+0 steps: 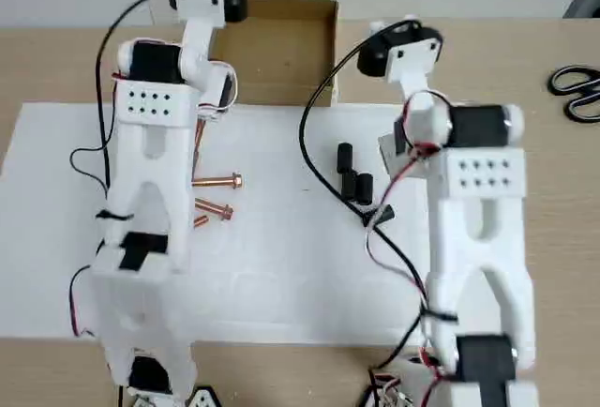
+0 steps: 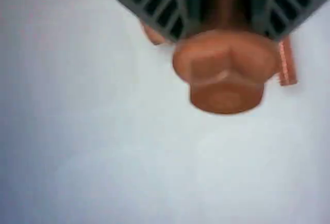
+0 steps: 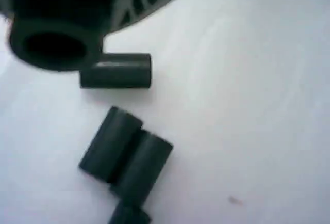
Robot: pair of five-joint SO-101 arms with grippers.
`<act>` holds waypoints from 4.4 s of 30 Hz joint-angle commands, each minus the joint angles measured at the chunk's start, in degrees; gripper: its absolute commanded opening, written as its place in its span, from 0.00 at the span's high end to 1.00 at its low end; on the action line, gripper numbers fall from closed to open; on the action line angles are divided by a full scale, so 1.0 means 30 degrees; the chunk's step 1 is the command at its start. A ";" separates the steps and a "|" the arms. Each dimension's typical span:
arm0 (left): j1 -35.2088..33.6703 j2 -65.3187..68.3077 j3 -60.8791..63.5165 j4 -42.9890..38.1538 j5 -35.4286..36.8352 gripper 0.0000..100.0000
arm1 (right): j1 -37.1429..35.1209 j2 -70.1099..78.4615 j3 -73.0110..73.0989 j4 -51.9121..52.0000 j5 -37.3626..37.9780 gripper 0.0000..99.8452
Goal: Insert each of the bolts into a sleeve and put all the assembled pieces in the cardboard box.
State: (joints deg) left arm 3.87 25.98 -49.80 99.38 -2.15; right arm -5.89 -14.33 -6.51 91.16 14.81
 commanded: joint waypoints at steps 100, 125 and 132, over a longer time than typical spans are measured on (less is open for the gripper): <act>1.1282 -2.3971 3.1604 -2.3971 1.0667 0.99 | -0.7136 -2.9875 2.6725 -1.1004 -0.6652 1.00; 1.1282 -2.5729 3.1956 -1.9868 0.9524 0.99 | -0.7018 -2.9875 2.6725 -1.1004 -0.6623 1.00; 1.1311 -2.4000 3.1956 -2.0806 0.9553 0.99 | -0.7018 -2.9875 2.6725 -1.1004 -0.6623 1.00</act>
State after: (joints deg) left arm 37.89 -47.87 47.34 38.37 27.12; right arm -27.43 -103.47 74.11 59.52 -4.70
